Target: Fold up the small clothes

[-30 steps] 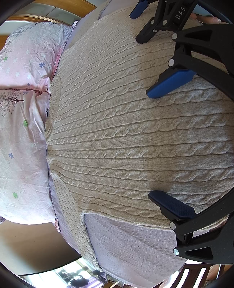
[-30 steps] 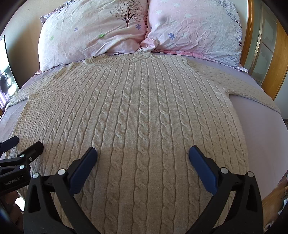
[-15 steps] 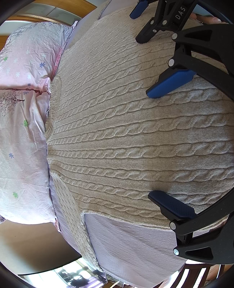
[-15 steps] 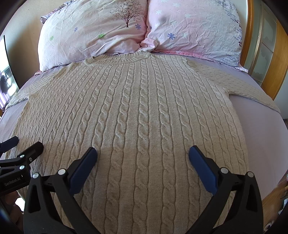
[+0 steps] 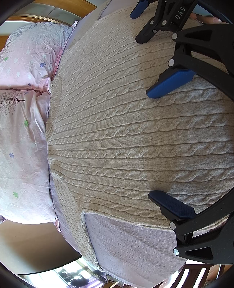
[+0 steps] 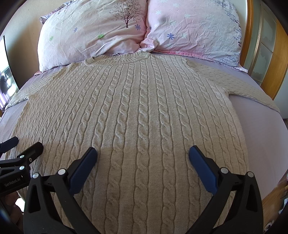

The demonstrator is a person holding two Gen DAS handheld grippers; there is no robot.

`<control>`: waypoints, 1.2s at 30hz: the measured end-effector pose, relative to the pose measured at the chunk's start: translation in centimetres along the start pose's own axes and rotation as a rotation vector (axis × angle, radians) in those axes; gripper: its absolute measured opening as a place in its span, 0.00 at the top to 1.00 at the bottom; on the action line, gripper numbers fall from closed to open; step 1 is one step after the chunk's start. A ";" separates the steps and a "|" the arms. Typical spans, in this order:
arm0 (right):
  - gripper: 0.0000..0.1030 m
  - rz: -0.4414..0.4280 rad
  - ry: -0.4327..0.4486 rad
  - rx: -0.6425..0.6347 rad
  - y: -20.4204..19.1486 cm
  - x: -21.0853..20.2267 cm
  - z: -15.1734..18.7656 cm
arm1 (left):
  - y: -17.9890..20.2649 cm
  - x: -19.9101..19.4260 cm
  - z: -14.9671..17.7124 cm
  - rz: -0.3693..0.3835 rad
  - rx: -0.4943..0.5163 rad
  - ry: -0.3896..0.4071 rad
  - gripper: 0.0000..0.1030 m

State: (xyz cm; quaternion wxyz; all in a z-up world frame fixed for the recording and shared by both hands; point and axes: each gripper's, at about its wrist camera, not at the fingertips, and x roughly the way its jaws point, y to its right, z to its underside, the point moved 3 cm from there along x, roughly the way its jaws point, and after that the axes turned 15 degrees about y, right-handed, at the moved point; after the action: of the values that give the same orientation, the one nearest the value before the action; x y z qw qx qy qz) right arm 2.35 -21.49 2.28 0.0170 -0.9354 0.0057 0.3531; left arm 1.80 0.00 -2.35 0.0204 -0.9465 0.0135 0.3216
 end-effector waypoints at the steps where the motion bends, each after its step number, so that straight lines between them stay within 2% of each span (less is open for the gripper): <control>1: 0.02 0.000 0.000 0.000 0.0 0.0 0.0 | 0.0 0.0 0.0 0.000 0.000 0.000 0.01; 36: 0.02 -0.001 0.005 -0.002 -0.1 -0.2 -0.2 | 0.0 0.0 0.0 0.000 0.000 0.002 0.01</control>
State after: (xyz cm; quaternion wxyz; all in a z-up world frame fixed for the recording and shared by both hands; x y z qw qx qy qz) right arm 2.31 -21.37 2.58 0.0161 -0.9363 0.0051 0.3507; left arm 1.81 0.00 -2.34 0.0204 -0.9468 0.0135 0.3209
